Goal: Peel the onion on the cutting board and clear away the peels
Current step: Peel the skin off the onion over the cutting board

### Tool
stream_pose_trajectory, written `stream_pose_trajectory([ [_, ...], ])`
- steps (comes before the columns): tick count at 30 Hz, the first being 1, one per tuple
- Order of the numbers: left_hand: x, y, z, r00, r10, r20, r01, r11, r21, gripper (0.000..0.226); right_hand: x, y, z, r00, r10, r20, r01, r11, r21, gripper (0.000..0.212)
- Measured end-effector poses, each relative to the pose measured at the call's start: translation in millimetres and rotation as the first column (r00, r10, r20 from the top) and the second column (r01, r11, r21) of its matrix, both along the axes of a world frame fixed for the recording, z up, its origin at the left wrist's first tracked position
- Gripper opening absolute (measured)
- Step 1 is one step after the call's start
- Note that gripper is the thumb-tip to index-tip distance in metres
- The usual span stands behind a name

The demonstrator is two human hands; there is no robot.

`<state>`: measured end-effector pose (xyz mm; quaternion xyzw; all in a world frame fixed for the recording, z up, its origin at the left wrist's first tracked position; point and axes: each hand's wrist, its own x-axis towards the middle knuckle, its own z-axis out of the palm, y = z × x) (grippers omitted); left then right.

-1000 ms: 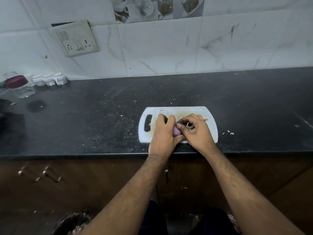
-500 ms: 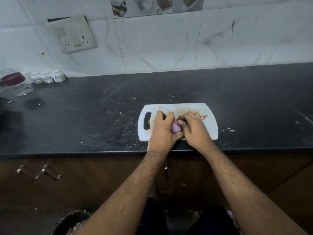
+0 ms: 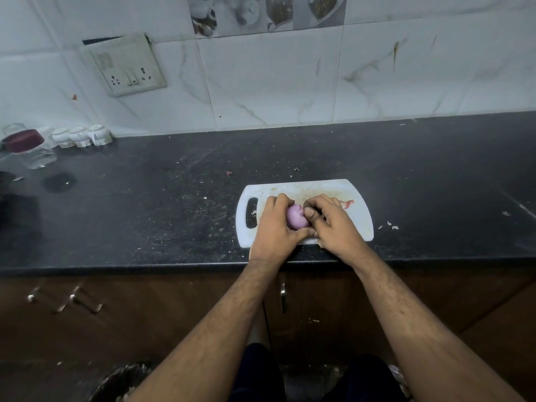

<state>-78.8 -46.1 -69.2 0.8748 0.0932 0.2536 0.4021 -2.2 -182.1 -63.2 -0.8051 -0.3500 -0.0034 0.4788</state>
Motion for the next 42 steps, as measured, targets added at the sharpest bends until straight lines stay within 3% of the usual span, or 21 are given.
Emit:
stream_pose_trajectory([
  [12, -1.0, 1.1, 3.9, 1.0, -0.026, -0.007, 0.025, 0.995, -0.094, 0.055, -1.2, -4.6, 1.5, 0.993, 0.022, -0.112, -0.001, 0.983, 0.183, 0.013],
  [22, 1.4, 3.4, 0.6, 0.999, -0.009, -0.048, 0.007, 0.999, -0.043, 0.055, 0.7, -9.3, 1.6, 0.894, 0.206, -0.398, 0.023, 0.866, 0.5, 0.009],
  [27, 1.9, 3.7, -0.8, 0.998, 0.005, -0.056, -0.007, 0.999, -0.047, 0.059, 3.4, -9.1, -2.1, 0.908, 0.117, -0.401, 0.106, 0.864, 0.492, 0.017],
  [33, 1.4, 2.7, 0.8, 0.998, 0.007, -0.058, -0.009, 0.999, -0.04, 0.056, 3.8, -6.0, -6.3, 0.948, -0.165, -0.274, 0.26, 0.895, 0.363, 0.021],
  [37, 0.2, 2.6, 0.3, 0.999, -0.004, -0.049, 0.002, 0.999, -0.037, 0.058, 2.5, -7.1, -2.2, 0.972, -0.181, -0.15, 0.216, 0.94, 0.263, 0.042],
  [42, -0.8, 4.3, 0.3, 0.999, -0.017, -0.032, 0.017, 1.0, -0.015, 0.062, -3.4, -4.6, 1.1, 0.986, -0.094, -0.137, 0.127, 0.959, 0.255, 0.016],
])
